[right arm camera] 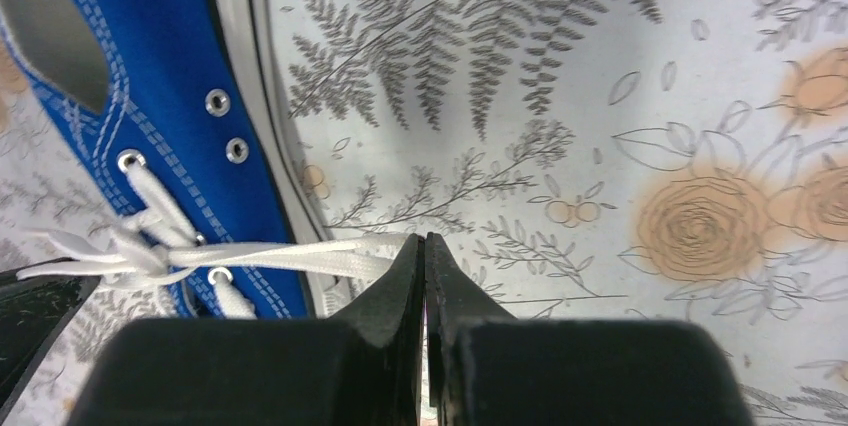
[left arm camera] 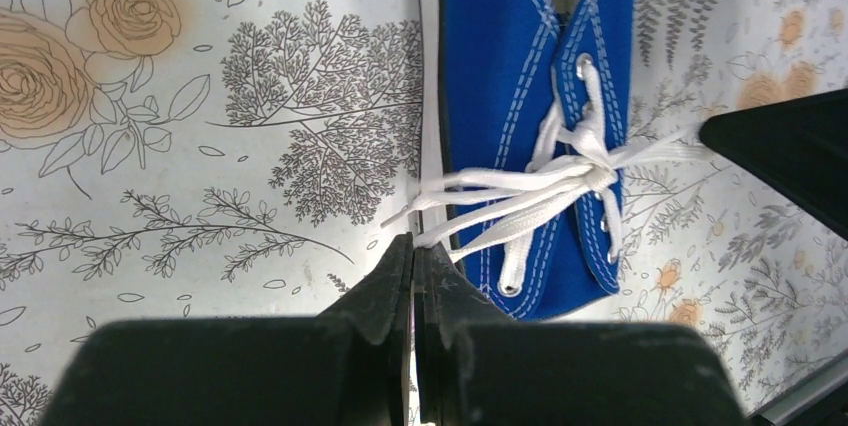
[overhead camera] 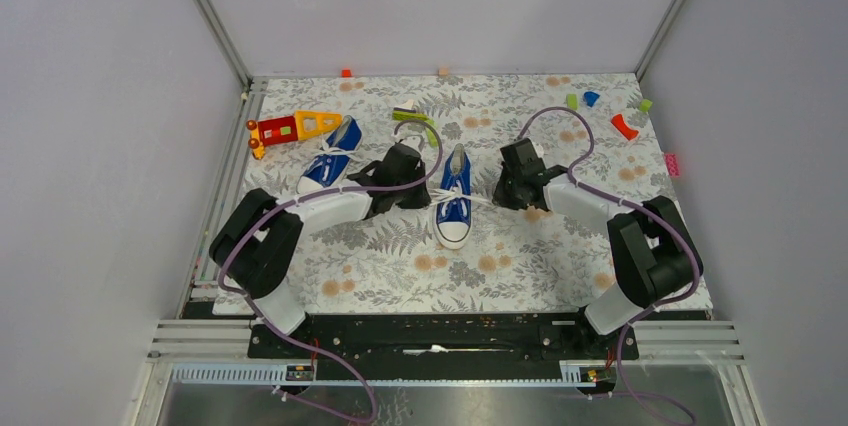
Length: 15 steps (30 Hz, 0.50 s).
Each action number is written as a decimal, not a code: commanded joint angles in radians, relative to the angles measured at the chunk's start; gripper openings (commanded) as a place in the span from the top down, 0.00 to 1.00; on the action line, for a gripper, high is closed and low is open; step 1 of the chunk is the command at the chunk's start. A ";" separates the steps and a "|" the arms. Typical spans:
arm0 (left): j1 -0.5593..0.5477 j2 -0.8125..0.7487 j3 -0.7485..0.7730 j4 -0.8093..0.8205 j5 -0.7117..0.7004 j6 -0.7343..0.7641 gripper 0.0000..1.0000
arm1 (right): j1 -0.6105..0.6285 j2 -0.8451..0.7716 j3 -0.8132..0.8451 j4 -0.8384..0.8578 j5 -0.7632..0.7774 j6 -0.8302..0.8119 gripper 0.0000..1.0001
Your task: Tie the shoes
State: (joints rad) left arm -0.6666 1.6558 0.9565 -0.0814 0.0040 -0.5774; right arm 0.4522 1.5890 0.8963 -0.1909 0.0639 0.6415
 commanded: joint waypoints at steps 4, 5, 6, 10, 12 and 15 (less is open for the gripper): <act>-0.001 0.085 0.064 -0.067 -0.090 -0.063 1.00 | 0.014 0.023 0.062 -0.127 0.192 0.021 1.00; -0.001 0.094 0.067 -0.069 -0.096 -0.066 1.00 | 0.015 0.029 0.067 -0.132 0.195 0.023 1.00; -0.001 0.102 0.069 -0.071 -0.102 -0.068 1.00 | 0.016 0.032 0.071 -0.132 0.199 0.024 1.00; 0.002 0.121 0.070 -0.078 -0.144 -0.088 1.00 | 0.019 0.047 0.084 -0.155 0.237 0.019 1.00; 0.004 0.124 0.065 -0.079 -0.167 -0.107 1.00 | 0.018 0.056 0.095 -0.182 0.270 0.022 1.00; 0.009 0.120 0.050 -0.077 -0.199 -0.140 1.00 | 0.019 0.060 0.103 -0.208 0.309 0.035 1.00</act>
State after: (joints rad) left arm -0.6712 1.7706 0.9981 -0.1295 -0.0853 -0.6758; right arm 0.4706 1.6367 0.9638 -0.3069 0.2287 0.6643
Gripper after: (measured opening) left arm 0.013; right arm 0.015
